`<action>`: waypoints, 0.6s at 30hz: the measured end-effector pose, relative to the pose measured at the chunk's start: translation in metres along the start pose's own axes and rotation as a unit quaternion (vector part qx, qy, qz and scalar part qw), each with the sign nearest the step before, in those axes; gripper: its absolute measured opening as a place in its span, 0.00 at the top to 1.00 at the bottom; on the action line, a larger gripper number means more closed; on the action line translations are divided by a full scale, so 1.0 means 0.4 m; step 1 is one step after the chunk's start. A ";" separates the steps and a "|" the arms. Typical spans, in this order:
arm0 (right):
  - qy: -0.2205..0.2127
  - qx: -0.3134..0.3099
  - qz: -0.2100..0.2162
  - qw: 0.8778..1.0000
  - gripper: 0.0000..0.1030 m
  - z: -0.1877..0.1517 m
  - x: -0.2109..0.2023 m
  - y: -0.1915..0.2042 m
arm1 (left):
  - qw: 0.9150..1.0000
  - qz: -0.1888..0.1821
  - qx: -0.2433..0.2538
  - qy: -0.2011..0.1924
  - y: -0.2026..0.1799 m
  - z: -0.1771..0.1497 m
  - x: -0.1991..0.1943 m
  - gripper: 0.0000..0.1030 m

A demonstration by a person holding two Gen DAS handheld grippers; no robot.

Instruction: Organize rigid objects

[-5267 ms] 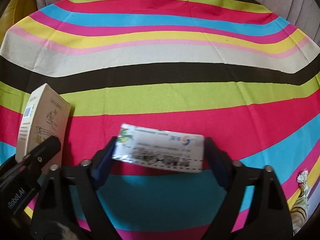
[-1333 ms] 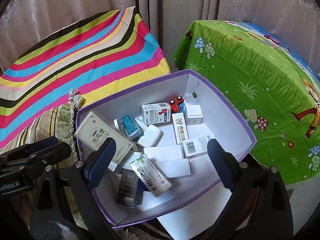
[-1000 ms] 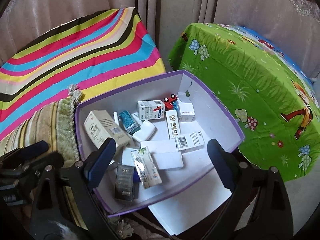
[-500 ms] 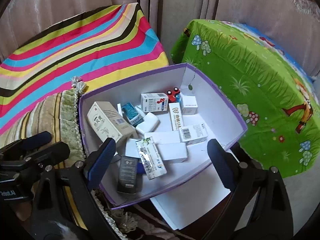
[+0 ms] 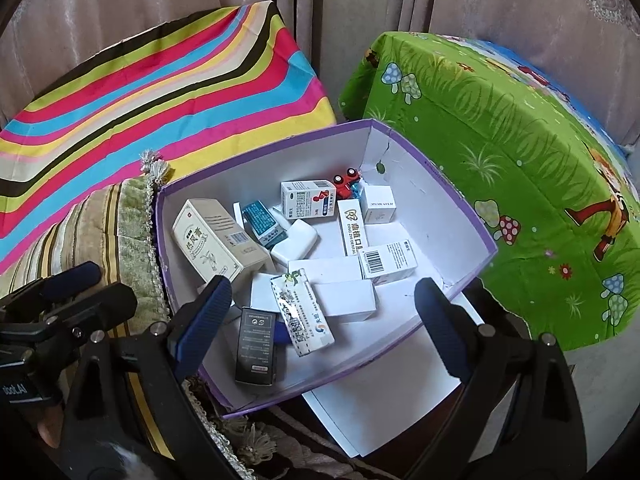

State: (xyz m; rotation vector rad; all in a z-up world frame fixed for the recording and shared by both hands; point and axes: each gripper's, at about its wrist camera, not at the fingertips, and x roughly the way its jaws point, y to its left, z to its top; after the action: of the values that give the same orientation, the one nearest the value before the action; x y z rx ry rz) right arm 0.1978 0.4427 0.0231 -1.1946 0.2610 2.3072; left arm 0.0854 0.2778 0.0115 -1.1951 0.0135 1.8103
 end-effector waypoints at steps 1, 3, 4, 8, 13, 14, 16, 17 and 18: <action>0.000 0.000 0.000 1.000 0.09 0.000 0.000 0.000 | 1.000 0.000 0.000 0.000 0.000 0.000 0.000 0.14; 0.001 -0.001 0.000 1.000 0.09 -0.001 0.000 0.001 | 1.000 0.000 0.000 0.000 0.000 0.000 0.000 0.14; 0.001 -0.001 0.001 1.000 0.09 -0.001 0.002 0.001 | 1.000 0.000 0.000 0.000 0.000 0.000 0.000 0.14; 0.004 -0.001 0.003 1.000 0.09 -0.002 0.005 0.001 | 1.000 0.000 0.000 0.000 0.000 0.000 0.000 0.14; 0.006 0.000 0.003 1.000 0.09 -0.004 0.007 0.001 | 1.000 0.000 0.000 0.000 0.000 -0.001 0.000 0.14; 0.006 0.000 0.004 1.000 0.09 -0.004 0.007 0.001 | 1.000 0.000 0.000 0.000 0.000 -0.001 0.000 0.14; 0.006 0.000 0.003 1.000 0.09 -0.004 0.007 0.001 | 1.000 0.000 0.000 0.000 0.000 -0.001 0.000 0.14; 0.006 0.000 0.003 1.000 0.09 -0.004 0.006 0.001 | 1.000 0.000 0.000 0.000 0.000 -0.001 0.000 0.14; 0.005 0.000 0.003 1.000 0.09 -0.004 0.006 0.001 | 1.000 0.000 0.000 0.000 0.000 -0.001 0.000 0.14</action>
State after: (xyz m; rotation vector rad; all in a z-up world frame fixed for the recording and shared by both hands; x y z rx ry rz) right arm 0.1977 0.4426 0.0200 -1.2082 0.2689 2.3066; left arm 0.0857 0.2775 0.0111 -1.1951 0.0132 1.8107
